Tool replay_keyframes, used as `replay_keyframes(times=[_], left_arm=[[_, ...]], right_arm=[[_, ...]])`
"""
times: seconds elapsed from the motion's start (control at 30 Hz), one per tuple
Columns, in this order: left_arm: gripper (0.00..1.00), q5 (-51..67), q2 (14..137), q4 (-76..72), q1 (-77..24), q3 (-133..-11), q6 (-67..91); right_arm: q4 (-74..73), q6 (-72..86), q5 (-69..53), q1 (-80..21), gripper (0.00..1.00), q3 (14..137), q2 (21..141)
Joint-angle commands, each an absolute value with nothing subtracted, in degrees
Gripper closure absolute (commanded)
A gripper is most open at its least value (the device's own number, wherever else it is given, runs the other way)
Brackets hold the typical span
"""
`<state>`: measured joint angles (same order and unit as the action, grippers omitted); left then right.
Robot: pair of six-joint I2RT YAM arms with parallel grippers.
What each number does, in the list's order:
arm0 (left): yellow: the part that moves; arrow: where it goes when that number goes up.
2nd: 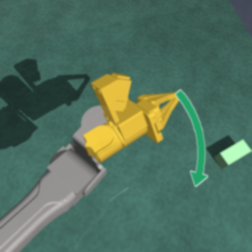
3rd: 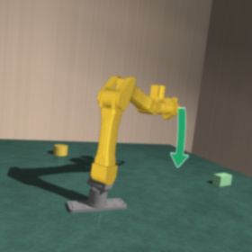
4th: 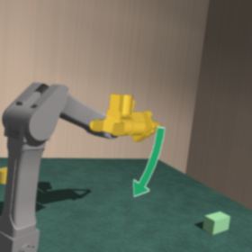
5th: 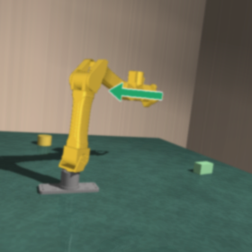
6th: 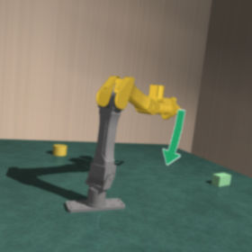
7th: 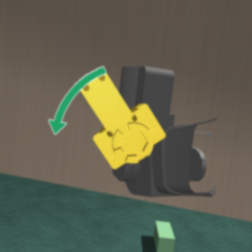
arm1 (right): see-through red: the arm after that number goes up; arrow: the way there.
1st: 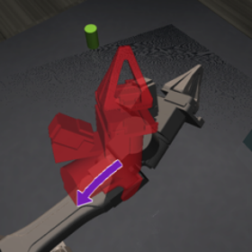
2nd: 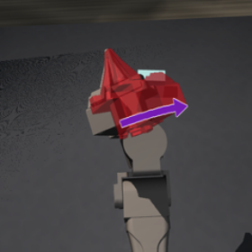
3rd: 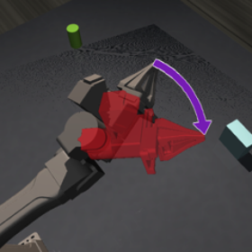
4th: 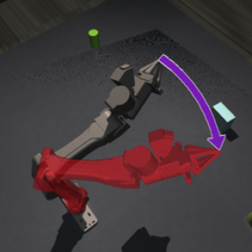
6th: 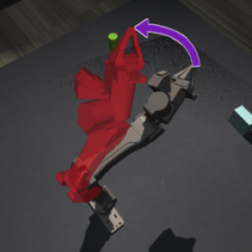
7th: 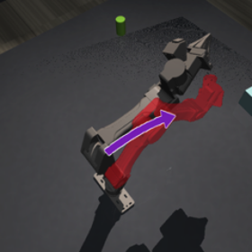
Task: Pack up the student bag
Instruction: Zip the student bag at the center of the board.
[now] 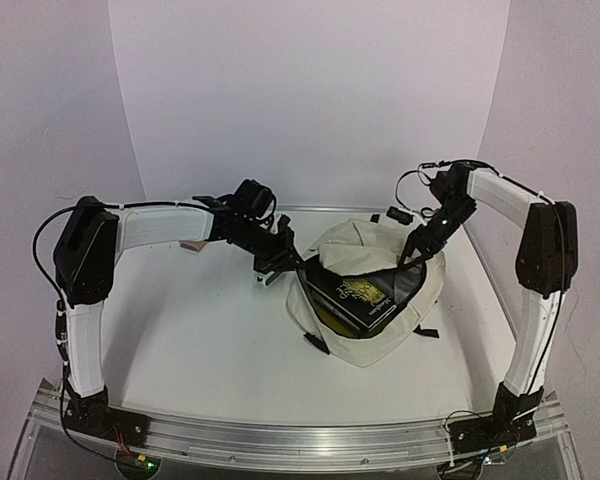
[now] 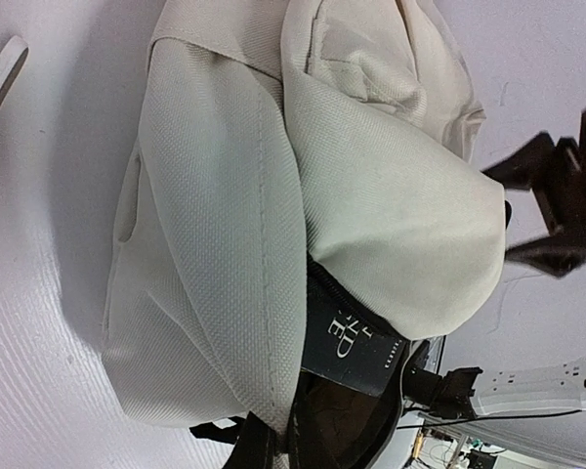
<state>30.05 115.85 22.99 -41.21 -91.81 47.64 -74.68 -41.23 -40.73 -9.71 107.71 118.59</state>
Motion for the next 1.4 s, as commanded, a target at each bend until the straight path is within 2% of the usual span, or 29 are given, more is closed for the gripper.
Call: replay_keyframes(times=[0.0, 0.13, 0.3, 0.37, 0.57, 0.63, 0.7, 0.8, 0.9, 1.03, 1.27, 1.37], left_arm=[[1.00, 32.3, 115.9, 16.5, -41.0, -96.4, 48.3], [1.00, 32.9, 116.3, 16.5, -41.0, -96.6, 48.1], [1.00, 32.9, 115.9, 17.6, -41.0, -95.9, 47.2], [1.00, 32.7, 115.1, 17.6, -41.0, -94.6, 47.0], [1.00, 30.7, 112.5, 18.0, -41.0, -90.2, 46.4], [0.99, 30.0, 112.0, 18.5, -41.0, -89.5, 46.1], [0.99, 29.5, 111.9, 19.1, -41.0, -89.4, 45.6], [0.99, 29.5, 112.3, 19.6, -41.0, -89.7, 45.0], [1.00, 29.8, 112.6, 20.0, -41.0, -90.2, 44.7], [1.00, 30.1, 111.6, 19.5, -41.0, -89.1, 44.4], [1.00, 34.5, 107.7, 15.2, -42.1, -83.9, 42.0], [1.00, 37.8, 106.9, 14.0, -44.2, -83.4, 39.3]], right_arm=[[-84.4, -44.9, -45.2, -18.5, 0.39, 98.2, 110.0], [-81.5, -42.1, -46.9, -24.4, 0.55, 94.0, 107.7], [-81.3, -40.9, -48.4, -28.5, 0.55, 94.9, 107.2], [-83.7, -43.1, -47.6, -28.8, 0.47, 96.8, 107.9], [-84.6, -37.5, -52.0, -28.2, 0.11, 112.6, 109.7], [-83.0, -34.8, -53.2, -28.3, 0.08, 114.3, 110.2], [-78.6, -31.6, -50.9, -28.6, 0.13, 112.6, 110.6], [-70.3, -27.6, -45.3, -29.7, 0.33, 106.1, 110.9], [-64.7, -26.9, -38.1, -32.7, 0.43, 100.4, 111.3], [-57.1, -23.8, -29.0, -34.3, 0.49, 92.6, 110.7], [-50.5, -26.5, -11.5, -33.8, 0.49, 81.1, 108.6], [-48.8, -29.3, -6.3, -30.7, 0.48, 78.6, 108.2]])
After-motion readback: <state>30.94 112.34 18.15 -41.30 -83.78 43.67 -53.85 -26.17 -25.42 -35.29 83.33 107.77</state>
